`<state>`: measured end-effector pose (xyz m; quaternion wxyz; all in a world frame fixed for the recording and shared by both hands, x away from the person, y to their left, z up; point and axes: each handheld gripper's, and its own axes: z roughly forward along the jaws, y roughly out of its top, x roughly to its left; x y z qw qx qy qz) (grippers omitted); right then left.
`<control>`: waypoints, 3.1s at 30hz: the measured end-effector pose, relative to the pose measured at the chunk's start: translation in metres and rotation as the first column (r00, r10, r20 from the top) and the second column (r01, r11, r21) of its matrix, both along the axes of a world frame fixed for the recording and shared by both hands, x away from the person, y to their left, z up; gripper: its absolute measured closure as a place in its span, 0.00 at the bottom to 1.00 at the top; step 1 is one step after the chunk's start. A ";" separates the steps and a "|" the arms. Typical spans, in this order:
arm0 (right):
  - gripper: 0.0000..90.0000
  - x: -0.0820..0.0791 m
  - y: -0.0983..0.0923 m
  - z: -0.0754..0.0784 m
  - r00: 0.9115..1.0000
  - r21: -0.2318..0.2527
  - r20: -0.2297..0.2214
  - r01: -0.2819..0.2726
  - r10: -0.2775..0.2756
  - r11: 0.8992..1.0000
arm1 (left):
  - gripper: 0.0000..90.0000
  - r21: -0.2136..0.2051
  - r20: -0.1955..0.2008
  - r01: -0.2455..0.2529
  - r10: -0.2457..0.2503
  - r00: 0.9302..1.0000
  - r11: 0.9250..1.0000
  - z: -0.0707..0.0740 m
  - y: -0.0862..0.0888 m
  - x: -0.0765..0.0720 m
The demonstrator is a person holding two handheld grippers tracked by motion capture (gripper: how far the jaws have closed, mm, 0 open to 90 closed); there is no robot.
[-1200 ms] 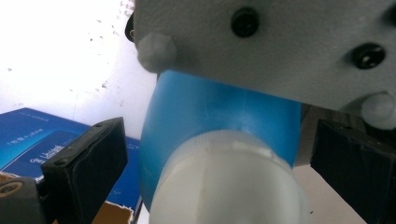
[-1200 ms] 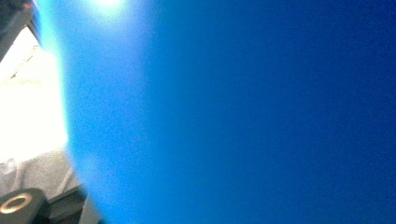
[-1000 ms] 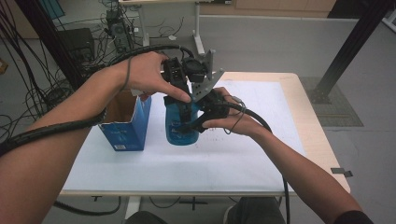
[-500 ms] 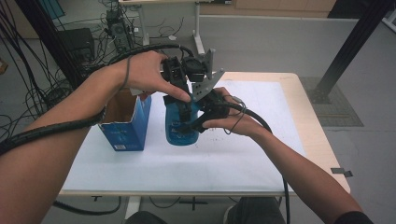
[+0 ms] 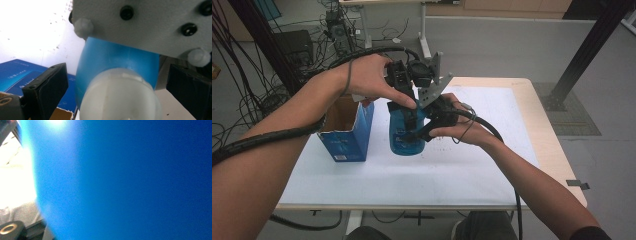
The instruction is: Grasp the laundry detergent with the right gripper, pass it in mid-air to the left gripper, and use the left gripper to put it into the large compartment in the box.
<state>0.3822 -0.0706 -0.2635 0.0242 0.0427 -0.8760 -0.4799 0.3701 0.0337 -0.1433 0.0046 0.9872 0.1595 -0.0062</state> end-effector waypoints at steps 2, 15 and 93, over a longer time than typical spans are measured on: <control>0.49 0.000 0.000 0.000 1.000 -0.005 0.002 0.002 -0.002 1.000 | 0.05 0.001 0.000 0.000 0.000 1.000 1.000 0.000 0.000 0.000; 0.49 -0.001 -0.003 0.002 1.000 -0.006 -0.009 0.013 -0.013 1.000 | 0.05 0.004 0.001 0.005 -0.005 1.000 1.000 0.001 -0.002 0.000; 0.49 0.002 -0.003 0.003 1.000 0.027 0.029 0.001 -0.002 1.000 | 0.20 0.028 0.019 0.019 -0.019 1.000 0.999 0.000 -0.002 0.006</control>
